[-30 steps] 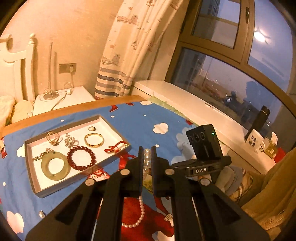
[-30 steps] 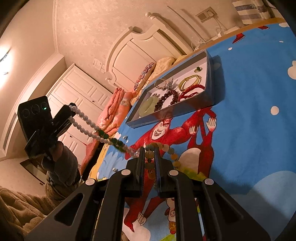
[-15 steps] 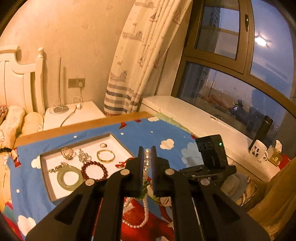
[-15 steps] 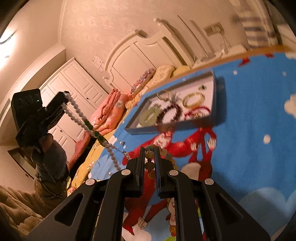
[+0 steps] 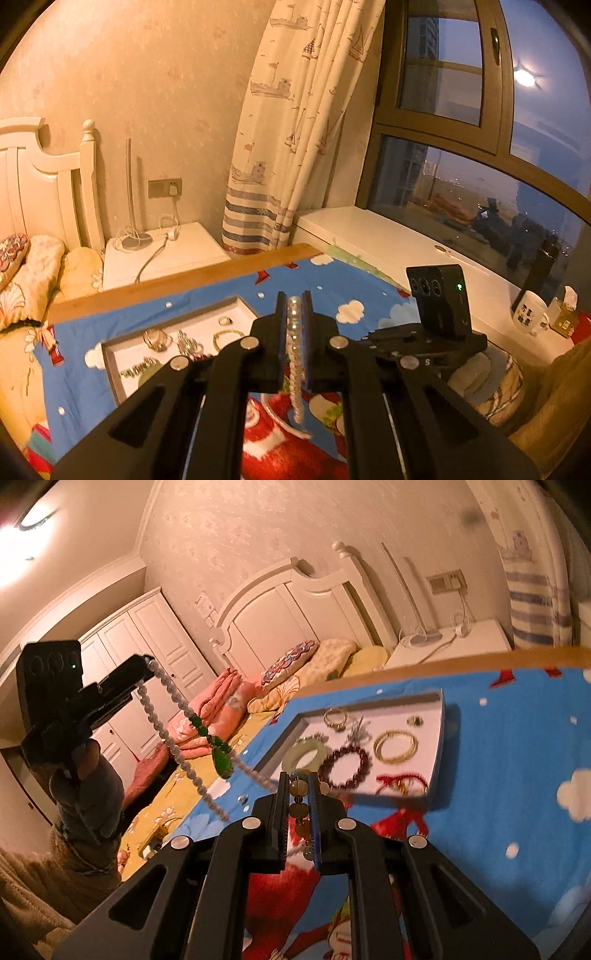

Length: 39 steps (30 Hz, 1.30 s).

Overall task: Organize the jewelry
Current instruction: 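Carry the pearl necklace in the left tool and bead bracelet in the right tool over the tray, then lower the necklace and bead bracelet into the tray and open both tools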

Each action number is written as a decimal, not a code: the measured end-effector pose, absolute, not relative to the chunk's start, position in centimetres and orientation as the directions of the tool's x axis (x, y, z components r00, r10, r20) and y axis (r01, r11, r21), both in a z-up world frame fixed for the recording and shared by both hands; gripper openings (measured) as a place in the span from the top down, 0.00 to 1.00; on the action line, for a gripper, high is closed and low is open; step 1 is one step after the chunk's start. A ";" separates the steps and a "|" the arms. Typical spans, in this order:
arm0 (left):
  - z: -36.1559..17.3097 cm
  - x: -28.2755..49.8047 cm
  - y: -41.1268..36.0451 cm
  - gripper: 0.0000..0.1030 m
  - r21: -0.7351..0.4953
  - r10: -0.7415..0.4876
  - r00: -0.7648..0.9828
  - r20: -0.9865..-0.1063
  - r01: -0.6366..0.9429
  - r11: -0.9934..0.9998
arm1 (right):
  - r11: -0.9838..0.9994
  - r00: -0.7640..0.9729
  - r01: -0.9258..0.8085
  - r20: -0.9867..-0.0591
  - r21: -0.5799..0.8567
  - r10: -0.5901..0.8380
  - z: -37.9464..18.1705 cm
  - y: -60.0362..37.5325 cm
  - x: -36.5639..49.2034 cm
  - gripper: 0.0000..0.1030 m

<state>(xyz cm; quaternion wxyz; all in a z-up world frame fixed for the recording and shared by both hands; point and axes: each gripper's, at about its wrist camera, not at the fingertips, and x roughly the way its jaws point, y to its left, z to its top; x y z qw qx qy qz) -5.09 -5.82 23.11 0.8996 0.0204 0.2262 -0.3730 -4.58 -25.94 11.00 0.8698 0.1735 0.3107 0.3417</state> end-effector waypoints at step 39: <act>17.1 12.1 -9.6 0.93 0.039 -0.312 0.774 -0.550 0.397 0.917 | 0.794 0.520 -0.406 -0.601 0.452 0.607 5.0 -21.4 8.4 0.89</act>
